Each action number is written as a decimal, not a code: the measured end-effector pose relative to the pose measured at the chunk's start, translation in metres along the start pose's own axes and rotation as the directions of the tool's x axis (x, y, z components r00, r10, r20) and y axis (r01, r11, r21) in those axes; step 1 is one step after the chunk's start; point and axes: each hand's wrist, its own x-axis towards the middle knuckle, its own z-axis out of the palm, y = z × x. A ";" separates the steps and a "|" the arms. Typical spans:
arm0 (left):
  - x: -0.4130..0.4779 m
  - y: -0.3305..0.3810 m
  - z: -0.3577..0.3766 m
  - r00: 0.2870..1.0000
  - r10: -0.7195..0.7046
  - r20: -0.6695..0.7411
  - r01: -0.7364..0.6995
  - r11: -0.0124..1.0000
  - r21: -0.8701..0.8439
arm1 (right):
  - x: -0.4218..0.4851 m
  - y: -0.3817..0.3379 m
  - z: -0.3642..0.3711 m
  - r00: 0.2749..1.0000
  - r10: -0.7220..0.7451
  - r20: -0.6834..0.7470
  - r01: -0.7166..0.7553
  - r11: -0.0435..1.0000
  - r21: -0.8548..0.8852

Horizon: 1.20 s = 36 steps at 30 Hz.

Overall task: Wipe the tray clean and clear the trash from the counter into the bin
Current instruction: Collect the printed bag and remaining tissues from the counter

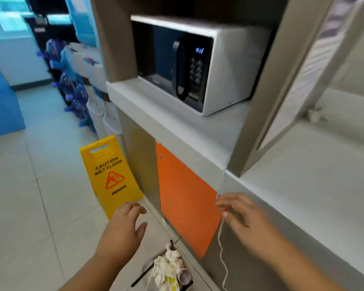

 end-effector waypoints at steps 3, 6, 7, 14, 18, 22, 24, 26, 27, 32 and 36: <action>0.013 0.034 -0.023 0.991 0.135 -0.027 -0.134 0.991 0.025 | -0.015 -0.017 -0.054 0.992 0.031 -0.124 -0.033 0.999 -0.007; 0.036 0.084 -0.040 0.936 0.340 -0.092 -0.341 0.940 0.003 | -0.023 -0.016 -0.097 0.972 0.059 -0.226 -0.061 0.998 -0.002; 0.045 0.102 -0.045 0.912 0.396 -0.106 -0.399 0.917 -0.009 | -0.025 -0.013 -0.109 0.965 0.067 -0.254 -0.067 0.998 0.009; 0.101 0.220 -0.055 0.678 0.723 -0.133 -0.715 0.691 0.110 | -0.029 0.028 -0.191 0.956 0.091 -0.280 -0.112 0.992 -0.061; 0.126 0.286 -0.030 0.582 0.811 -0.057 -0.796 0.582 0.166 | -0.025 0.067 -0.240 0.977 0.095 -0.189 -0.136 0.967 -0.216; 0.145 0.341 -0.007 0.614 0.786 -0.076 -0.777 0.618 0.117 | -0.020 0.105 -0.276 0.985 0.107 -0.134 -0.142 0.949 -0.281; 0.156 0.363 0.006 0.639 0.766 -0.070 -0.759 0.642 0.109 | -0.017 0.124 -0.292 0.987 0.120 -0.105 -0.147 0.940 -0.308; 0.168 0.380 0.019 0.663 0.747 -0.047 -0.741 0.664 0.101 | -0.010 0.143 -0.307 0.988 0.131 -0.081 -0.151 0.929 -0.337; 0.175 0.388 0.024 0.681 0.732 -0.028 -0.726 0.680 0.101 | -0.006 0.151 -0.312 0.988 0.137 -0.070 -0.153 0.927 -0.342; 0.214 0.426 0.050 0.781 0.623 0.040 -0.624 0.781 0.017 | 0.020 0.191 -0.333 0.984 0.172 -0.039 -0.174 0.914 -0.368; 0.253 0.452 0.072 0.816 0.561 0.138 -0.567 0.824 0.006 | 0.045 0.219 -0.343 0.982 0.191 -0.017 -0.181 0.896 -0.405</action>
